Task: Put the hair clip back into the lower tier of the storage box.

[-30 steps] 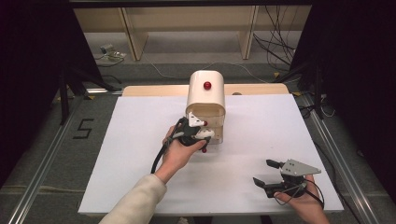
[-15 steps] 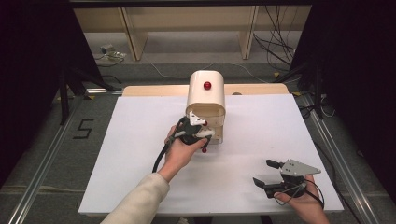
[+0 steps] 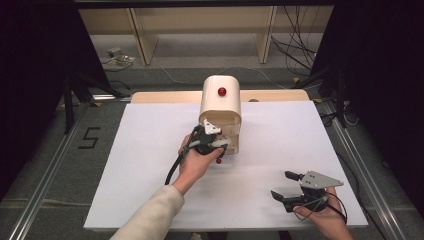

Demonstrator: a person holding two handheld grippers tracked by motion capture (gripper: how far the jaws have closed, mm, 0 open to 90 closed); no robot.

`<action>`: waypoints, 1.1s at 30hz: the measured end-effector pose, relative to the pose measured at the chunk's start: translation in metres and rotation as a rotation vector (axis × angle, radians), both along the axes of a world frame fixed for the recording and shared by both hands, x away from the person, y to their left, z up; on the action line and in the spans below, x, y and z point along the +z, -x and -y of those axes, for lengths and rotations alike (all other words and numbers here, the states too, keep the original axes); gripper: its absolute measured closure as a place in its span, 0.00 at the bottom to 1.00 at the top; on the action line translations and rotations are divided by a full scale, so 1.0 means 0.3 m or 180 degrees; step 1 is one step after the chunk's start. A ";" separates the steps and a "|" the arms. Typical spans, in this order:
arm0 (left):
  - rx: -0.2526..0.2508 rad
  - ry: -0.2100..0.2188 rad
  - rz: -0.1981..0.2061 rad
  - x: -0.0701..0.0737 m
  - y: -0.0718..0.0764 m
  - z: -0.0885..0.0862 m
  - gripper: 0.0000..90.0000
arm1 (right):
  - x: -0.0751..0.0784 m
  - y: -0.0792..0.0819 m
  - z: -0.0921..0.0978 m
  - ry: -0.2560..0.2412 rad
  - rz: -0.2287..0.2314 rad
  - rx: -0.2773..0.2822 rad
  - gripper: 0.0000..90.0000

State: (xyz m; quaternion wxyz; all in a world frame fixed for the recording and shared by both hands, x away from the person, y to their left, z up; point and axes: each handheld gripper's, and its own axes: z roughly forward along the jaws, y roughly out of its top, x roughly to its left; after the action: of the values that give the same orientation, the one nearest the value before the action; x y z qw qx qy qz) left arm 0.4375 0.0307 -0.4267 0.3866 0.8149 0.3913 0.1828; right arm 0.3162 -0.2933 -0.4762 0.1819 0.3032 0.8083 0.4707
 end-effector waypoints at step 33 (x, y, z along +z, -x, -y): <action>0.0140 -0.0074 0.0028 -0.039 -0.022 0.021 0.50 | -0.001 0.000 0.001 -0.0001 -0.0014 0.0005 0.18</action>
State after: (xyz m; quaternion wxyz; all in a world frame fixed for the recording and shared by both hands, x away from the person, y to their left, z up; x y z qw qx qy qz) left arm 0.4442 0.0243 -0.4383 0.3747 0.8097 0.4052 0.1993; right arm 0.3162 -0.2935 -0.4764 0.1797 0.3036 0.8089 0.4704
